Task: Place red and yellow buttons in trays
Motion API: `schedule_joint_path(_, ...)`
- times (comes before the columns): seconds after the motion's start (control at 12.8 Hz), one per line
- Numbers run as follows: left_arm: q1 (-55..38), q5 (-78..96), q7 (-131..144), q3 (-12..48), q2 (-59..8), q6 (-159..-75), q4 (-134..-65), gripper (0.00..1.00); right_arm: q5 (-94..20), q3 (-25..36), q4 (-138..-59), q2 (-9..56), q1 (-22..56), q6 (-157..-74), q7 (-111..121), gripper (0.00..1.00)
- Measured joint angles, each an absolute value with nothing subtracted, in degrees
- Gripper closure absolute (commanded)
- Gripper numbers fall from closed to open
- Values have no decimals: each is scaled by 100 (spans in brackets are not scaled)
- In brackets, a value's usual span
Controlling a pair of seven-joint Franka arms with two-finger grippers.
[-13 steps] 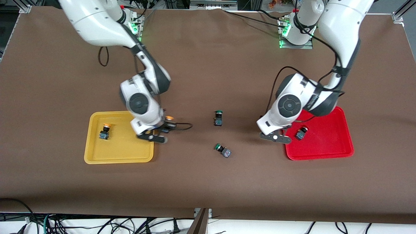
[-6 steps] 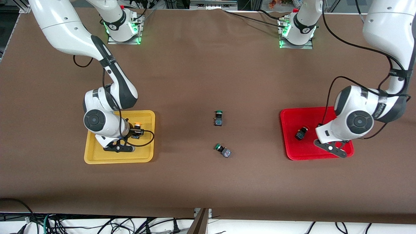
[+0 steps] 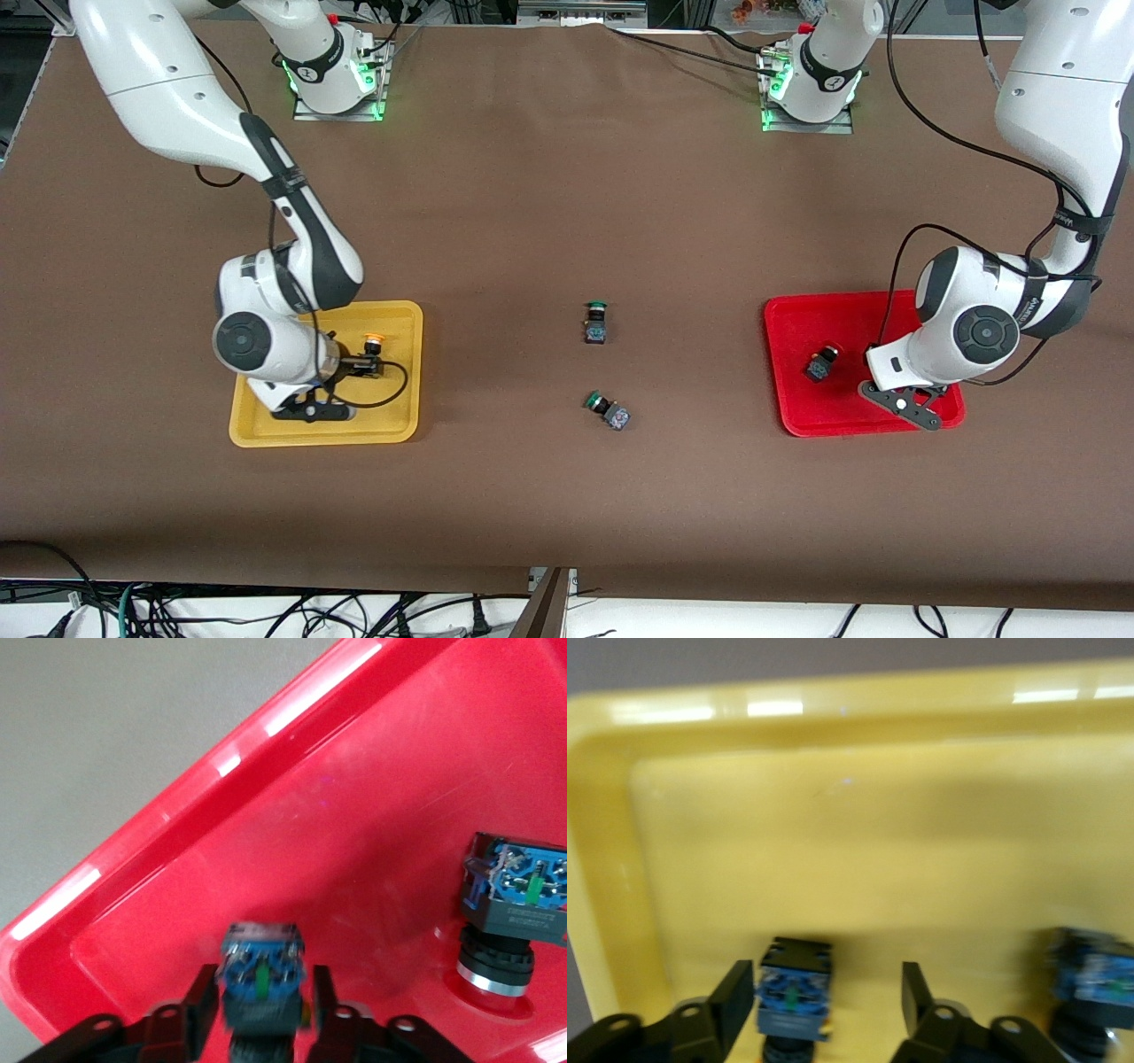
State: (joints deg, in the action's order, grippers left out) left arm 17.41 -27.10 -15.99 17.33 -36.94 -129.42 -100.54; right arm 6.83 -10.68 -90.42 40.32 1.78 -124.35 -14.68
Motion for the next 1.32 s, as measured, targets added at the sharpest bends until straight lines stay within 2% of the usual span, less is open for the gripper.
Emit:
schedule_joint_path(0.16,1741,-2711,-1604,1824,-3595,-12850,-10008,0,683,-1067,-8667,3699,-1,-11560,-1059,0)
schedule_joint_path(0.31,1744,-2711,-1602,2123,-3303,-12342,-9885,0,683,-1068,-8263,3280,-81,-10381,-799,0)
schedule_joint_path(0.47,1720,-2711,-1452,2631,-2962,-11489,-9556,0,683,-1068,-7904,2932,-119,-9474,-621,0)
schedule_joint_path(0.62,1579,-2711,-1081,3018,-2768,-10533,-8941,0,682,-1068,-7633,2527,-141,-8806,-605,0)
schedule_joint_path(0.93,1382,-2184,-895,3362,-2645,-8865,-7603,0,681,-1069,-7730,1416,-170,-8059,-614,0)
schedule_joint_path(1.09,1406,-1952,-895,3356,-2578,-8354,-7132,0,681,-1069,-7950,972,-176,-7925,-612,0)
schedule_joint_path(1.25,1296,-1572,-563,3082,-2322,-8297,-7044,0,681,-1067,-8026,671,-185,-7916,-608,0)
schedule_joint_path(1.32,1003,-1140,-308,2547,-2095,-8271,-7087,0,681,-1054,-8038,561,-194,-7917,-608,0)
